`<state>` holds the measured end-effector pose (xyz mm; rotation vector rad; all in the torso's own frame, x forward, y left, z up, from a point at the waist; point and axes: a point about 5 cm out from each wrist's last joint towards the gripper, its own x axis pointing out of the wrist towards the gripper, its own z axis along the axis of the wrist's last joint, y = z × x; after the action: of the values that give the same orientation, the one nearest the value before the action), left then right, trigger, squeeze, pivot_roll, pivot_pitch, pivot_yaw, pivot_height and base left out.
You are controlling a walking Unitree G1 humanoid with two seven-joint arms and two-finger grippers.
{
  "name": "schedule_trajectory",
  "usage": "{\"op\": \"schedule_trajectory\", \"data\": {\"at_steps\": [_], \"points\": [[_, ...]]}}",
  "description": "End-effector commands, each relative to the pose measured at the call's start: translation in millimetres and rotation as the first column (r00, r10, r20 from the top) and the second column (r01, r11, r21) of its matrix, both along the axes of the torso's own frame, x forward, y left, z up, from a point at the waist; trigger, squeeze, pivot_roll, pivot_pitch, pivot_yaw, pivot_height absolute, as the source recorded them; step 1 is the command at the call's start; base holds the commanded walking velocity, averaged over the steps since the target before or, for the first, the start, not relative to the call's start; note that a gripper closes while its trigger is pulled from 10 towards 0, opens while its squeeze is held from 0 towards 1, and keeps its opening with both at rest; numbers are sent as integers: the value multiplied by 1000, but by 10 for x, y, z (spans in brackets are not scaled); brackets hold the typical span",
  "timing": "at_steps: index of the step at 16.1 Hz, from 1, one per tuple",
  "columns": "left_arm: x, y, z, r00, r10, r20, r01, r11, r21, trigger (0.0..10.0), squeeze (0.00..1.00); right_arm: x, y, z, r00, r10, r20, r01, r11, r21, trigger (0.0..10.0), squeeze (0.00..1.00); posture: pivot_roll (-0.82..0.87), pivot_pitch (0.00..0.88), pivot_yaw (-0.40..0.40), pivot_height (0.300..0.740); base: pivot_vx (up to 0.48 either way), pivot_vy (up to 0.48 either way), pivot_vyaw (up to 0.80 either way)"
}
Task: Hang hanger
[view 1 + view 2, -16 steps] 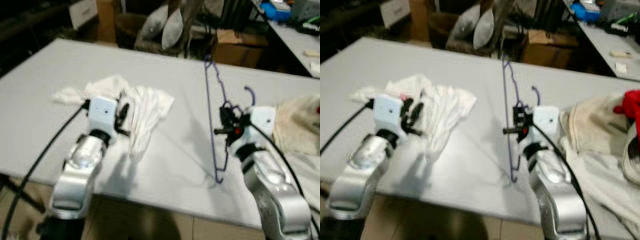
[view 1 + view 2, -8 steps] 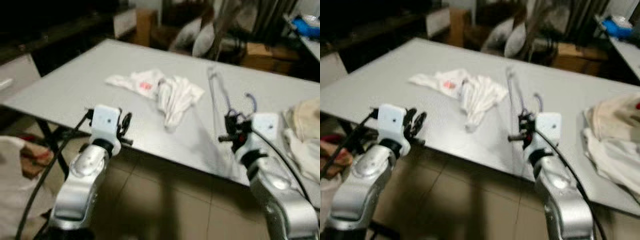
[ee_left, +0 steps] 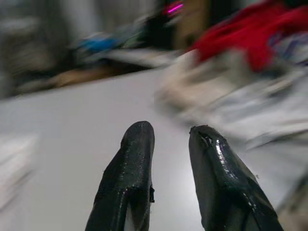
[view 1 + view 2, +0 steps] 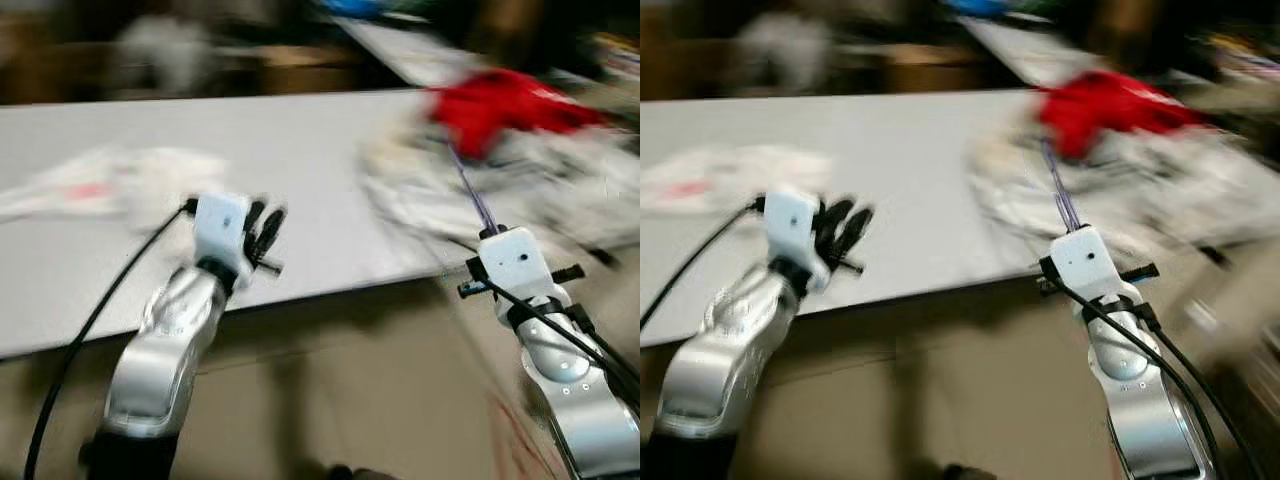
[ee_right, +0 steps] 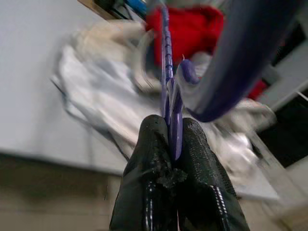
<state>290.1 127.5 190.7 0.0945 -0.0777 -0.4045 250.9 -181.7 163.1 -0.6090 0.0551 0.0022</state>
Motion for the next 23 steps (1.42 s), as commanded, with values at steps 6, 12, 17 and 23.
{"op": "schedule_trajectory", "data": {"at_steps": [6,12,17,23], "points": [[408,-305,434,987,-149,62,162,915,-370,10000,0,-45,491,105,919,385,83,-394,902,175,10000,0,42,0,-5,740,0,0,-800],[312,-739,366,924,-373,88,369,803,-468,10000,0,-56,569,140,848,520,102,-528,813,246,10000,0,38,0,-18,740,0,0,-490],[315,-757,303,917,-390,82,387,824,-415,10000,0,-49,584,157,825,555,110,-563,787,253,10000,0,41,0,-22,740,0,0,0],[451,-692,67,947,-323,10,318,926,-203,10000,0,-12,626,229,768,630,118,-637,729,252,10000,0,50,0,-31,740,0,0,0]]}}
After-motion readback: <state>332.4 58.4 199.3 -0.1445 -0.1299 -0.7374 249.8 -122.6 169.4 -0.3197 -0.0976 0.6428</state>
